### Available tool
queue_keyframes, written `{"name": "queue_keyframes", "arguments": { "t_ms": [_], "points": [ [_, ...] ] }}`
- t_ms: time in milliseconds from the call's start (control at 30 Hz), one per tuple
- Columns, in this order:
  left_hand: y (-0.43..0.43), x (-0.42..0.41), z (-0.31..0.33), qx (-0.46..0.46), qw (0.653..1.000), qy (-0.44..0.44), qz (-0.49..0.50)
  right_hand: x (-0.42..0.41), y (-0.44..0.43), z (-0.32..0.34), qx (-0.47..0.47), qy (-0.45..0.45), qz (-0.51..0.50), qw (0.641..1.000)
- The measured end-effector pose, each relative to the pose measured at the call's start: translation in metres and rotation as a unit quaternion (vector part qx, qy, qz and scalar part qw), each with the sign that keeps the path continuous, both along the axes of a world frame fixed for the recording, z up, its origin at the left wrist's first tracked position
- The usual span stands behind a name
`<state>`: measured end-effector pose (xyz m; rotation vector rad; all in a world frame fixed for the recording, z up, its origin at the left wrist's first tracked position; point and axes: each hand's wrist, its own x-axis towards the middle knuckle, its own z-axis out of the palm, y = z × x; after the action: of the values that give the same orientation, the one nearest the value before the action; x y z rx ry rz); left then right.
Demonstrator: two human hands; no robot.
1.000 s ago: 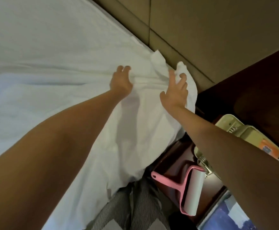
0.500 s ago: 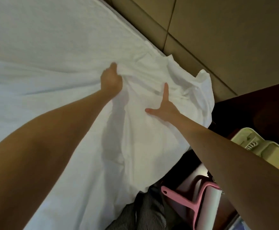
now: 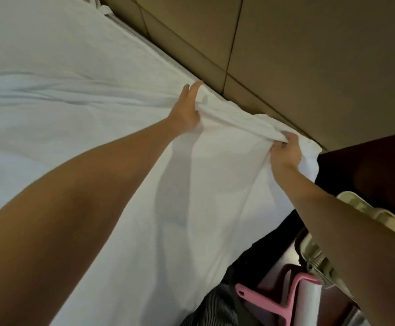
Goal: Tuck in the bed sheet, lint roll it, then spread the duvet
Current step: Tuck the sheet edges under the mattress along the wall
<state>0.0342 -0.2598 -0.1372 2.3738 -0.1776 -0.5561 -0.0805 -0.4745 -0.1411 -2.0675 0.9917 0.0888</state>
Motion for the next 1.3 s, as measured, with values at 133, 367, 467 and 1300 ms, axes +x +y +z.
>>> {"name": "queue_keyframes", "arguments": {
  "t_ms": [133,367,467,1300],
  "points": [
    [-0.017,-0.049,-0.013,0.069,0.995,-0.058,0.032,-0.041,-0.014,-0.006,-0.011,-0.044,0.046,0.998],
    [-0.065,-0.08,-0.024,0.136,0.989,-0.054,-0.006,-0.051,-0.011,-0.031,0.119,0.174,-0.055,0.976],
    [-0.088,-0.072,-0.024,0.075,0.997,0.02,0.03,-0.047,-0.027,-0.035,0.07,0.131,0.011,0.989],
    [-0.135,-0.024,0.003,0.159,0.985,0.01,0.072,-0.045,-0.027,-0.037,0.046,0.143,0.137,0.979]
  ]
}}
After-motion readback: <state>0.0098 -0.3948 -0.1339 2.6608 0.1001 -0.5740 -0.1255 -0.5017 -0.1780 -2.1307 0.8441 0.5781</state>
